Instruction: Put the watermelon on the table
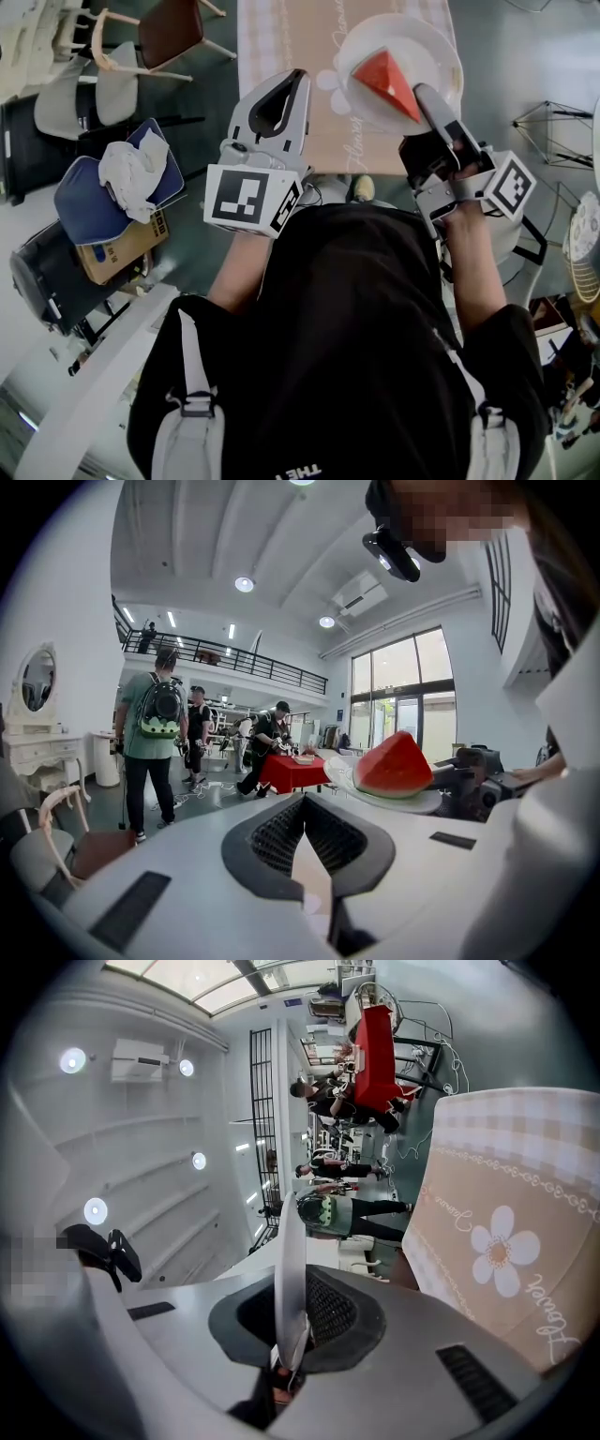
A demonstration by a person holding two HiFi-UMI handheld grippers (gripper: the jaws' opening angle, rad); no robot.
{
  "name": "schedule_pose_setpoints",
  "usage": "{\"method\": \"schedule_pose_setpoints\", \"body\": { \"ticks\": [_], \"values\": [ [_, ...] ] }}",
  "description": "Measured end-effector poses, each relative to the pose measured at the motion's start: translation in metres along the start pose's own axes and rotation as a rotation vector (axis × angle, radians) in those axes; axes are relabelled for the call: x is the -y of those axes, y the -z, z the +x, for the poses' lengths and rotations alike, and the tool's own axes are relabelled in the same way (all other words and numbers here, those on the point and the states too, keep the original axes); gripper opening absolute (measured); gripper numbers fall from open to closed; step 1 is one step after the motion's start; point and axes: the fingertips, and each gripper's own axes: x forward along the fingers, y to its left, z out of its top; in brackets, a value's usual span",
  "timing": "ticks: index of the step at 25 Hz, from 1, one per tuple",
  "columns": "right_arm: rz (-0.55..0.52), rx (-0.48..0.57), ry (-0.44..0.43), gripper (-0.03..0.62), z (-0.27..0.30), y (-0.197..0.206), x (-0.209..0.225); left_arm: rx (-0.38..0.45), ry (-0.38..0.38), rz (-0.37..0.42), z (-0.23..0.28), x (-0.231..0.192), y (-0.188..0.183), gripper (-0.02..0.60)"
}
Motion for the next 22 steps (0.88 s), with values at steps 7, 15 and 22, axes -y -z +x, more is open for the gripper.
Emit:
{"method": "schedule_pose_setpoints", "body": {
  "ticks": [7,15,22],
  "values": [
    [-0.007,0.025,0.011,0.023,0.016,-0.008,0.002,0.008,0.030,-0.005,0.019,-0.016,-0.006,0.011],
    [-0.022,0.050,0.024,0.023,0.031,-0.008,0.003,0.024,0.066,-0.007,0.031,-0.034,-0.011,0.011],
    [-0.024,0.065,0.028,0.023,0.034,-0.007,0.001,0.026,0.097,-0.015,0.035,-0.037,-0.012,0.011]
  ]
}}
